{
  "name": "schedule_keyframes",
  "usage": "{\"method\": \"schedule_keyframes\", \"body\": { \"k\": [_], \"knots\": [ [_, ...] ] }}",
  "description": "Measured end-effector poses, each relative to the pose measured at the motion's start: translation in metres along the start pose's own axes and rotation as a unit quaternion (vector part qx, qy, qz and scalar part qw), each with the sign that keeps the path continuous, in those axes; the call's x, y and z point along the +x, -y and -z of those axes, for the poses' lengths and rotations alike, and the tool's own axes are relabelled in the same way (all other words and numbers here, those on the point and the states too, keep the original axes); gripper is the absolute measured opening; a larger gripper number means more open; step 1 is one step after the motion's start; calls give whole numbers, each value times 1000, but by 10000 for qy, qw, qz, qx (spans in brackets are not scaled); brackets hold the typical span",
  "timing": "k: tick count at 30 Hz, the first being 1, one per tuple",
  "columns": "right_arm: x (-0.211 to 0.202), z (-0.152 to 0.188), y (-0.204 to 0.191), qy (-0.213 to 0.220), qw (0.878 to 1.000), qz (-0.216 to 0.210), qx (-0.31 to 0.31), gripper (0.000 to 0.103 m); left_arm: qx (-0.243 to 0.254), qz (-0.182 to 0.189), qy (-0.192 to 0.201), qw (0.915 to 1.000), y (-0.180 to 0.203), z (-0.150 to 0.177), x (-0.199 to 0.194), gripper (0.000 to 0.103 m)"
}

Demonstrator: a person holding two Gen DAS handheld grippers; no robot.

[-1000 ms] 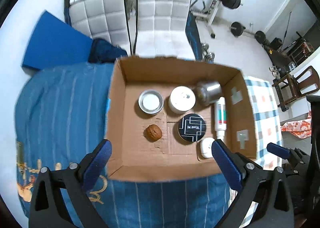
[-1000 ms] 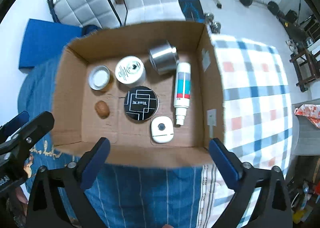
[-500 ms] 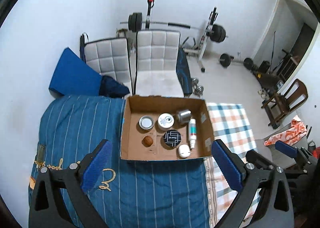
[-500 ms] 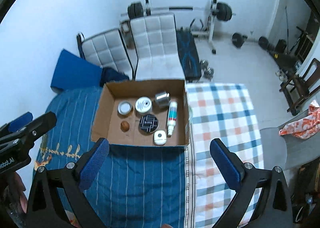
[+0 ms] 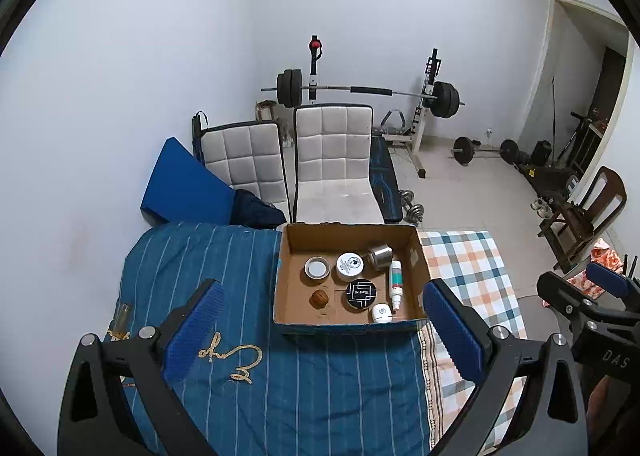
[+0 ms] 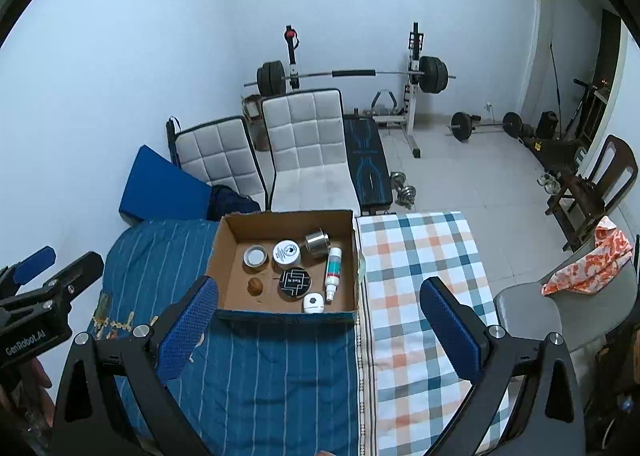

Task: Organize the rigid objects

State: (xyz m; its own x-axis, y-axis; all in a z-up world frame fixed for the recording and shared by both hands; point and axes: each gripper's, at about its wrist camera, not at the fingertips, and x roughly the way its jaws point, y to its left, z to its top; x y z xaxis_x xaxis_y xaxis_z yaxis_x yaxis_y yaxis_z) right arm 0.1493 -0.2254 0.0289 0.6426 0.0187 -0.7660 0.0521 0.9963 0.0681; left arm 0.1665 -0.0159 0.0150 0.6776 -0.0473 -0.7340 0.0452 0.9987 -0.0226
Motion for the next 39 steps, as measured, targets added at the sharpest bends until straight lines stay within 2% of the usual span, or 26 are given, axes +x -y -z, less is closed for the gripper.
{"method": "schedule_keyframes", "body": {
  "k": [10, 29, 39],
  "knots": [
    [-5, 15, -1, -136, 9998, -28, -109, 103, 12, -76, 32, 10000, 6, 11, -4, 102],
    [-29, 22, 2, 88, 9993, 256, -259, 103, -5, -105, 131, 9999, 11, 25, -18, 102],
    [-31, 22, 1, 113, 9992, 270, -277, 103, -61, -149, 168, 9997, 6, 26, -19, 102]
  ]
}}
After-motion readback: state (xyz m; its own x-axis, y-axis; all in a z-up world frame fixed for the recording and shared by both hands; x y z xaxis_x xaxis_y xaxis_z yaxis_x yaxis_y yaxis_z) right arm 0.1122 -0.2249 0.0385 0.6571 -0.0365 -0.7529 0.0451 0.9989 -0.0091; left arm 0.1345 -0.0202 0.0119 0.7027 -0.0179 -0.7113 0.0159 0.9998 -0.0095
